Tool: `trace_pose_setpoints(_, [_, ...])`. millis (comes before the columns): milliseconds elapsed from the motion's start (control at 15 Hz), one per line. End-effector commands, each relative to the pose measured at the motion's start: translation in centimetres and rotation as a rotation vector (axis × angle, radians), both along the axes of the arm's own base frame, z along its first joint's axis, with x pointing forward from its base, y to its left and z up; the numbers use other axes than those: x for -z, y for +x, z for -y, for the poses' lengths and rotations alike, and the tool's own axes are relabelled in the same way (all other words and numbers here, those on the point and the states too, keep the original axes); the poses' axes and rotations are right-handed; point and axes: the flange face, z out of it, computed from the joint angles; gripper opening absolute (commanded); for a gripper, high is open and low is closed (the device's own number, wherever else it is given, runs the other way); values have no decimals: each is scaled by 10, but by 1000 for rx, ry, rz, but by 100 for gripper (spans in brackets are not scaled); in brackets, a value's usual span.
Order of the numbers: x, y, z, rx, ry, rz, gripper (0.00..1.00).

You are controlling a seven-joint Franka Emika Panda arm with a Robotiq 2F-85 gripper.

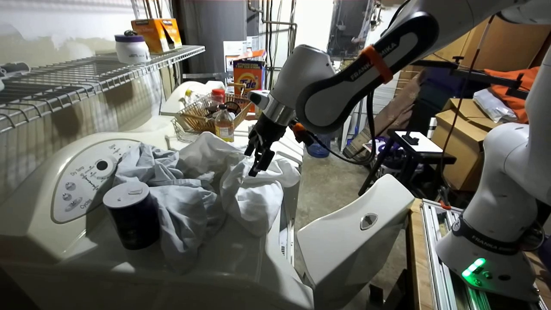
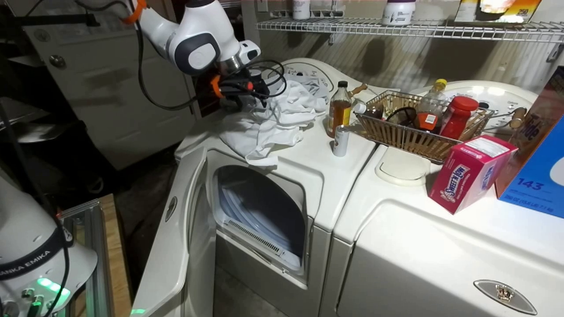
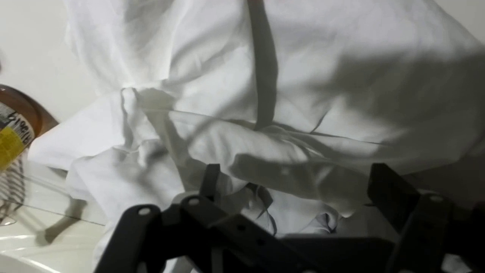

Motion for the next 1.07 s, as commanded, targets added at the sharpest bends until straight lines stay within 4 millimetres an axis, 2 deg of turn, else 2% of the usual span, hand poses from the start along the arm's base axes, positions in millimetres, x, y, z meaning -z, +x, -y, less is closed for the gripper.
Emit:
trace_pose_setpoints(0, [-8,9,14,28,-49,109,100])
trace_pose_setpoints(333, [-16,28,54,73,-122,253,100])
trace_pose_setpoints(400, [-13,32,59,85,-130,259,75])
trace_pose_setpoints(467, [-10,35,62,94,-132,265,72])
trace_pose_setpoints(600, [-2,41,63,107,-125,277,57])
trace_pose_setpoints(867, [11,44,45,96,-94,260,30])
trace_pose_setpoints(933, [13,44,41,90,-93,253,42])
trace_pose_setpoints(1000, [11,42,36,84,-87,249,68])
